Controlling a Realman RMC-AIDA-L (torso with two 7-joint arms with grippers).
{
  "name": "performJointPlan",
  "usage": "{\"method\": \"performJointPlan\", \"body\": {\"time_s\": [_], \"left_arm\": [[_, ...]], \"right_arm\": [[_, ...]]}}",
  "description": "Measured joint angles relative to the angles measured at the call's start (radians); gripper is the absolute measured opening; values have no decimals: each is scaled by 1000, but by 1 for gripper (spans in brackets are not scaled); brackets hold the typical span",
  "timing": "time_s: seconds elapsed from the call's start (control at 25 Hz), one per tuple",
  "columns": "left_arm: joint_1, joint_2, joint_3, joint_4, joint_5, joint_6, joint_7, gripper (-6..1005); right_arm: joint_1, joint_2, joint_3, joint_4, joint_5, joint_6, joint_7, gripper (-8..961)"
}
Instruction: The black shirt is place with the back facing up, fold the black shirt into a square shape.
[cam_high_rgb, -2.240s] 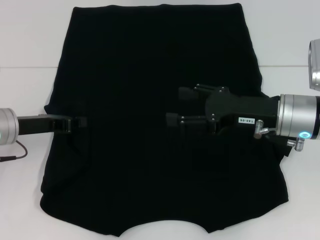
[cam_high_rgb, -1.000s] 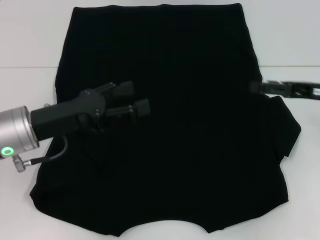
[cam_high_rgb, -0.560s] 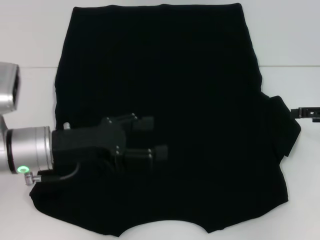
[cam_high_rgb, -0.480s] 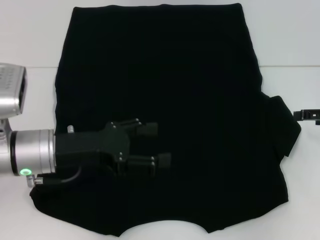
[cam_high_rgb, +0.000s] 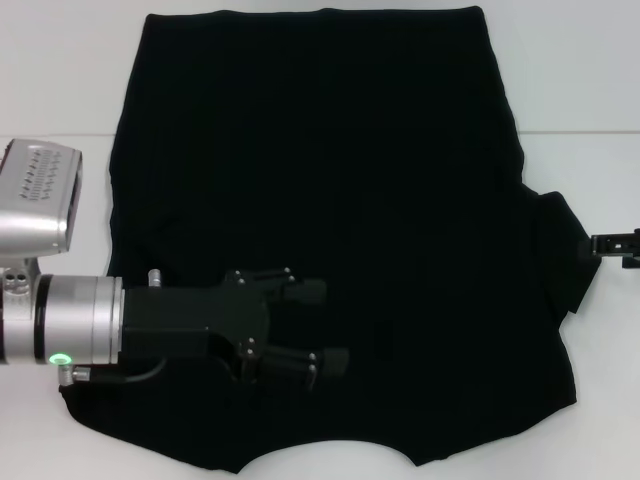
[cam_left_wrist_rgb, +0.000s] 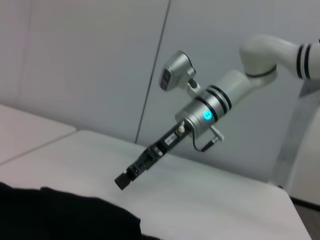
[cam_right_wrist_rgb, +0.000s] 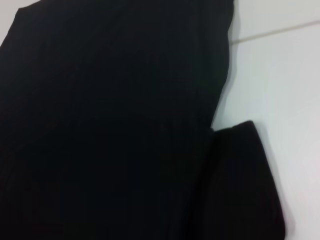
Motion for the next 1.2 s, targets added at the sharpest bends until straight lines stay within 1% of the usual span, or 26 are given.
{"method": "performJointPlan", "body": {"time_s": [0.16, 0.36, 0.68, 0.88, 1.0, 1.12, 1.2], "left_arm": [[-1, -1, 11, 0, 5, -6, 1, 931], [-2, -1, 11, 0, 6, -14, 3, 931], [-2, 0, 8, 1, 6, -18, 4, 931], [-2, 1, 4, 10, 6, -18, 1, 931], [-2, 3, 3, 12, 6, -18, -2, 931], [-2, 4, 2, 14, 6, -18, -3, 931], [-2, 4, 2, 14, 6, -18, -3, 931]], "right_arm": [[9, -3, -2, 35, -1, 0, 6, 916], [13, -3, -8, 57, -3, 1, 7, 916], [31, 15, -8, 78, -32, 20, 7, 917], [54, 21, -8, 123, -53, 72, 20, 881], [58, 29, -6, 121, -63, 82, 21, 785], [58, 31, -1, 117, -63, 84, 21, 690], [58, 31, 1, 117, -62, 83, 22, 591]]}}
